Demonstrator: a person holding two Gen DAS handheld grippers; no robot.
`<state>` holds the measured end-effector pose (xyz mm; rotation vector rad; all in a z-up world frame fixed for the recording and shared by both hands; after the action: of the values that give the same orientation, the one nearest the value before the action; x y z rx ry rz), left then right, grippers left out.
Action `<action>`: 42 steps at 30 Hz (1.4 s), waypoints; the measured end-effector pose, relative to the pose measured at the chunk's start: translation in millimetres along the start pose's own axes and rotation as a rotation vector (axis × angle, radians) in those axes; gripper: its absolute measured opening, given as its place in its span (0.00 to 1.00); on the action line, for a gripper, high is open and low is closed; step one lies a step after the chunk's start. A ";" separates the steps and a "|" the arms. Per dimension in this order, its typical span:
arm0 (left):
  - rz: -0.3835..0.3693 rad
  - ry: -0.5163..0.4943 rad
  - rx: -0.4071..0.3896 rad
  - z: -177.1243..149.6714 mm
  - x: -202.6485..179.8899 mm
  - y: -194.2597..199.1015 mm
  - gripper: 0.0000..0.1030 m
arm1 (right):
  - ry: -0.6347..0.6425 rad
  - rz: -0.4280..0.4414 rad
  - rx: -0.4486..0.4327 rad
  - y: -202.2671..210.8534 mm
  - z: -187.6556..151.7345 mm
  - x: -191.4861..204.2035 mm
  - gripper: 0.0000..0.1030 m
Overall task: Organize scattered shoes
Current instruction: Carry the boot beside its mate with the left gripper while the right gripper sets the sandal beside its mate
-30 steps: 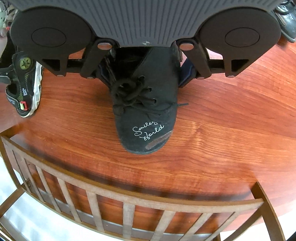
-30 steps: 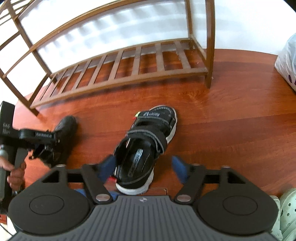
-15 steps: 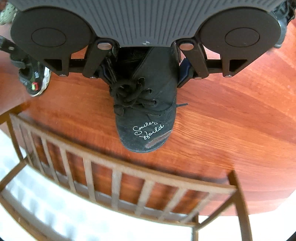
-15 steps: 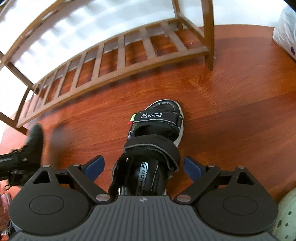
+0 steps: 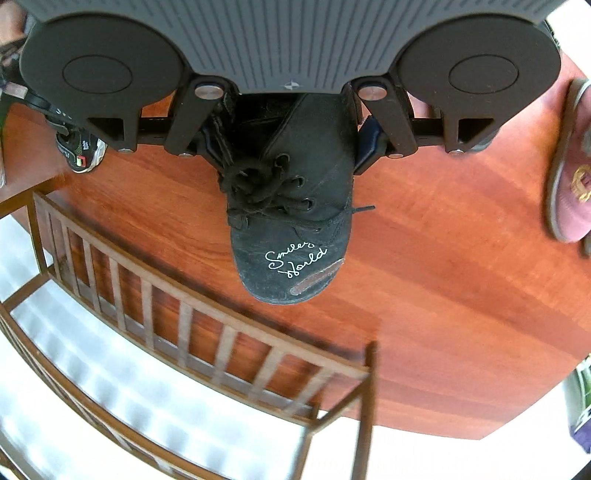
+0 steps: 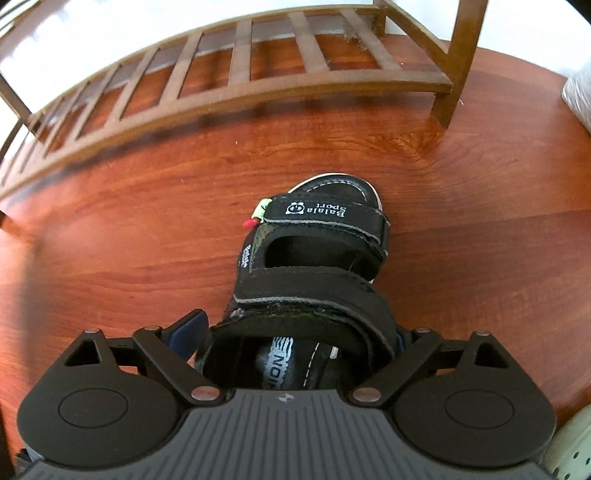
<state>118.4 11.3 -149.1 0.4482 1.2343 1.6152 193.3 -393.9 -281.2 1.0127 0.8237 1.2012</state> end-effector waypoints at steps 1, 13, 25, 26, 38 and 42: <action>0.004 0.009 -0.003 -1.6 5.8 4.0 0.68 | 0.007 -0.011 0.001 -1.8 -0.3 0.9 0.92; 0.072 0.118 -0.036 -19.7 74.8 35.0 0.68 | 0.006 -0.044 -0.039 2.4 -0.8 4.8 0.75; 0.048 0.140 -0.039 -10.8 102.2 44.9 0.68 | -0.033 -0.005 -0.134 52.8 3.0 -1.2 0.65; 0.042 0.138 -0.041 -9.2 103.8 46.3 0.68 | -0.038 -0.004 -0.152 63.9 3.1 -1.5 0.65; 0.020 0.120 -0.042 3.4 147.3 69.4 0.68 | -0.097 0.057 -0.208 146.8 -25.6 13.6 0.65; 0.024 0.100 0.005 0.9 170.6 68.4 0.68 | -0.108 0.084 -0.198 165.6 -46.3 31.6 0.65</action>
<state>14.2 161.9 -134.9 0.3912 1.3118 1.6724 99.6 -345.0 -141.9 0.9476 0.5709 1.2615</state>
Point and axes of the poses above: each gripper's, at about its wrist camera, not at the fingertips, and y roughly against the way its jaws point, x to its left, z to its top, the point moved 8 cm from there along -y, roughly the way its jaws point, and after that the axes turned 5 degrees about y, right-handed, at the moved point
